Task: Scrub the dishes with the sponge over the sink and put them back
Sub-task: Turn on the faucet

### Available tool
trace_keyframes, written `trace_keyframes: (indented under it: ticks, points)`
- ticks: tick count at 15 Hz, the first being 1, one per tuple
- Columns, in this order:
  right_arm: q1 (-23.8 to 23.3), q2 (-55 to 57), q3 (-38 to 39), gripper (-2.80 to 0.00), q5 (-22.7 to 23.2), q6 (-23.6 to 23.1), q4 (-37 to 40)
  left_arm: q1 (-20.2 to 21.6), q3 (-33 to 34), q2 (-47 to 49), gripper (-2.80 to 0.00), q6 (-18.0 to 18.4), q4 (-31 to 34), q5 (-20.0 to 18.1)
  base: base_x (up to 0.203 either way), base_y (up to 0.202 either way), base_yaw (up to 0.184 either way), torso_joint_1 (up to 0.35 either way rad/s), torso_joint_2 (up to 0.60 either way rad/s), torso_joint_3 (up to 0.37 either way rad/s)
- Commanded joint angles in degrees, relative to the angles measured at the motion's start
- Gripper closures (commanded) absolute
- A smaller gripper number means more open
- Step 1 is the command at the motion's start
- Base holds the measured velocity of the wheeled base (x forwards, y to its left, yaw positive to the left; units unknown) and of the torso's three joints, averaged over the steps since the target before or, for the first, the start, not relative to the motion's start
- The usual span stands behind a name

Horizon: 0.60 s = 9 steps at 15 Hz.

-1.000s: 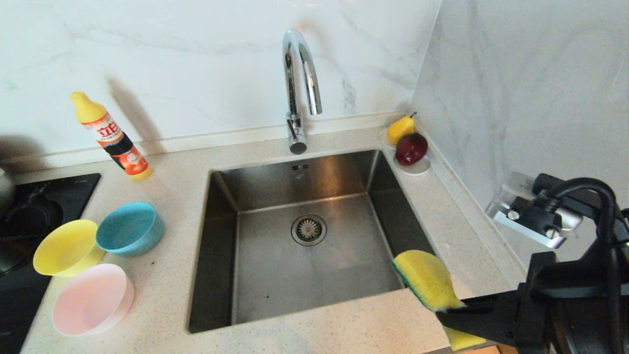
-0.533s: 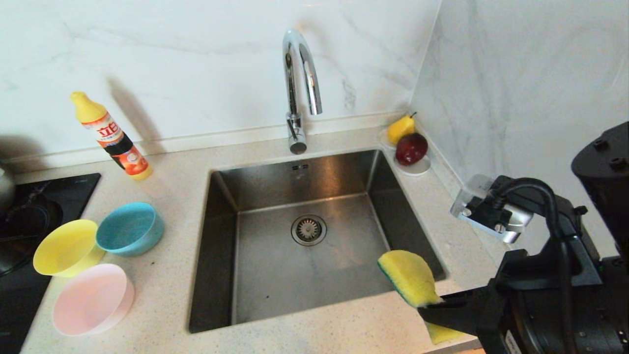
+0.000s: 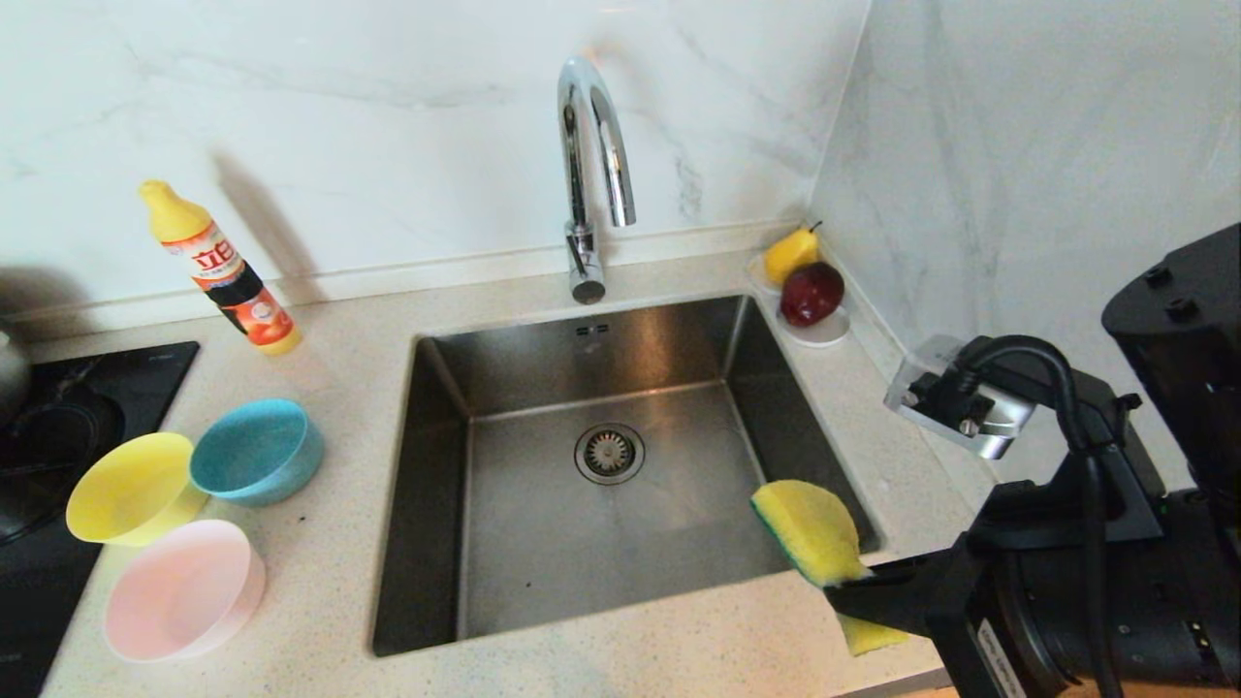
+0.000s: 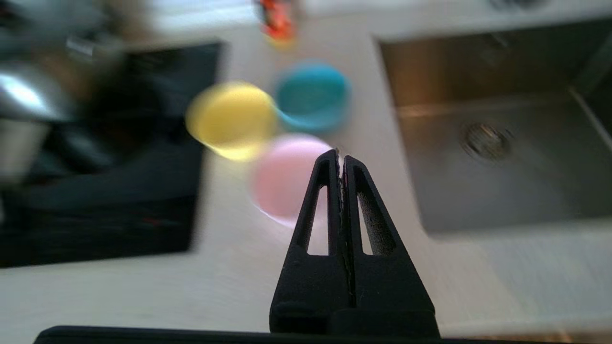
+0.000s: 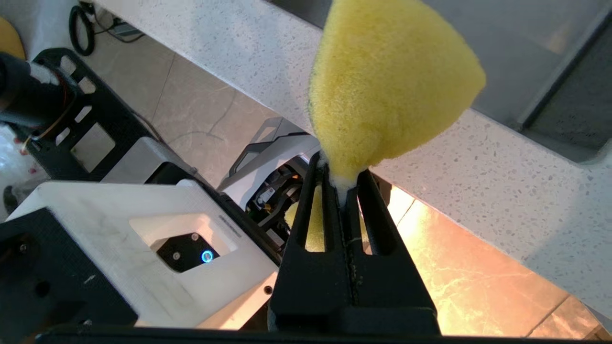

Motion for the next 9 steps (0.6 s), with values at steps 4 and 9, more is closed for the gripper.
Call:
trace_keyframes:
  ticks: [4,9]
  points:
    - [-0.40,0.40,-1.02,0.00,-0.30,-0.04,0.19,0.28,-11.41,22.48,0.00,-0.58,0.11,5.54,0.000,0.000,0.000,0.000,0.00,0.000]
    - [-0.49,0.56,-1.34,0.00,-0.03,0.14,0.03,0.24,-14.06,39.16,0.00,-9.72,-4.87,5.16,0.000,0.000,0.000,0.000,0.00,0.000]
